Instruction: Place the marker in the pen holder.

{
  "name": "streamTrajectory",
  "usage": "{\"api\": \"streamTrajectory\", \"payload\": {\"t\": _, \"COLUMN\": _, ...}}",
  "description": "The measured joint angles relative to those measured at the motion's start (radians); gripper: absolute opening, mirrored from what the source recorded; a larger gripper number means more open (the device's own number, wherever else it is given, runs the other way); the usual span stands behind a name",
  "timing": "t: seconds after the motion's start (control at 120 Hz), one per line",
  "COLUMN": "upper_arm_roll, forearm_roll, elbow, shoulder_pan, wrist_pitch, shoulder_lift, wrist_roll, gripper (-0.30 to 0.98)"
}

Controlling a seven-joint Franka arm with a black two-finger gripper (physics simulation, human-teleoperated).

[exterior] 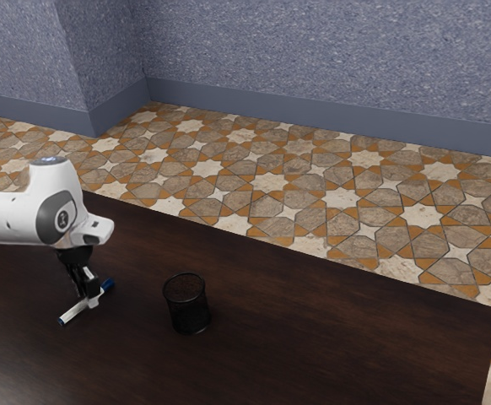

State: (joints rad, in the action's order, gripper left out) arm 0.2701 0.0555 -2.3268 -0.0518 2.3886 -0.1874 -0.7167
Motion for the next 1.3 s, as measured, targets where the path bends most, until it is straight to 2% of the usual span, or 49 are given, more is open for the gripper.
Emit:
{"api": "streamTrajectory", "payload": {"t": 0.492, "upper_arm_roll": -0.024, "forearm_roll": 0.031, "elbow": 0.053, "shoulder_pan": 0.0, "wrist_pitch": -0.005, "shoulder_lift": -0.045, "wrist_roll": 0.004, "gripper": 0.28}}
{"api": "streamTrajectory", "payload": {"t": 0.692, "upper_arm_roll": -0.025, "forearm_roll": 0.037, "elbow": 0.053, "shoulder_pan": 0.0, "wrist_pitch": -0.008, "shoulder_lift": -0.046, "wrist_roll": 0.01, "gripper": 0.06}}
{"api": "streamTrajectory", "payload": {"t": 0.85, "upper_arm_roll": -0.024, "forearm_roll": 0.033, "elbow": 0.053, "shoulder_pan": 0.001, "wrist_pitch": -0.008, "shoulder_lift": -0.046, "wrist_roll": 0.021, "gripper": -0.05}}
{"api": "streamTrajectory", "payload": {"t": 1.183, "upper_arm_roll": -0.026, "forearm_roll": 0.018, "elbow": 0.051, "shoulder_pan": 0.001, "wrist_pitch": -0.005, "shoulder_lift": -0.043, "wrist_roll": 0.057, "gripper": -0.1}}
{"api": "streamTrajectory", "payload": {"t": 1.3, "upper_arm_roll": -0.046, "forearm_roll": 0.017, "elbow": 0.057, "shoulder_pan": 0.001, "wrist_pitch": -0.023, "shoulder_lift": 0.047, "wrist_roll": 0.067, "gripper": -0.1}}
